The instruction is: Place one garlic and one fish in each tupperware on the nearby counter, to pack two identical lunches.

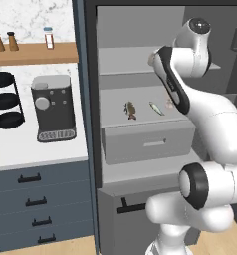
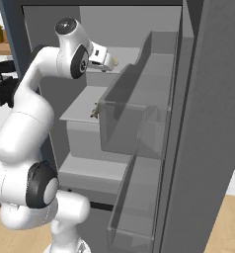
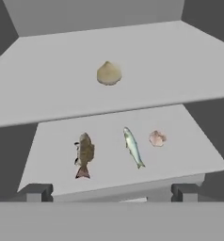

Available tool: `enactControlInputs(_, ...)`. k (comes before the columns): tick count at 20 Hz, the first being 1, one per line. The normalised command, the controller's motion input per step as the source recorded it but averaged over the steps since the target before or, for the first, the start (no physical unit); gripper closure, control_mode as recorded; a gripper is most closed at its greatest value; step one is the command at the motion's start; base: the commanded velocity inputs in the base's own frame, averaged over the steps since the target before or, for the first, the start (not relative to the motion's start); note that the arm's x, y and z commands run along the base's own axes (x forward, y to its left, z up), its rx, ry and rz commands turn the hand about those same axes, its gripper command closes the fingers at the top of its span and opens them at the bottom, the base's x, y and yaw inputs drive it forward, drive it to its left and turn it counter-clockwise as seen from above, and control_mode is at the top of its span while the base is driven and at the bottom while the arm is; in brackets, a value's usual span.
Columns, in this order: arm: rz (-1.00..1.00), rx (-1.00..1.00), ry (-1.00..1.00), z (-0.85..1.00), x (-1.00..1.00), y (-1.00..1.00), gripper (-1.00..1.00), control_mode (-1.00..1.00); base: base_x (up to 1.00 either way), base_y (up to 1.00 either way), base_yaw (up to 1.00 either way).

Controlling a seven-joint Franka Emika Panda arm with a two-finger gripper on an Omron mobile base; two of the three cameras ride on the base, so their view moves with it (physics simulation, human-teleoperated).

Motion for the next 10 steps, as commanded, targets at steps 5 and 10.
enactControlInputs(5,0.0,0.0,0.03,-0.16,0.5,-0.05,-1.0,-1.0,0.0,0.0,0.0)
enactControlInputs(10,0.0,0.0,0.0,-0.15,0.43,-0.11,-1.0,-1.0,0.0,0.0,0.0)
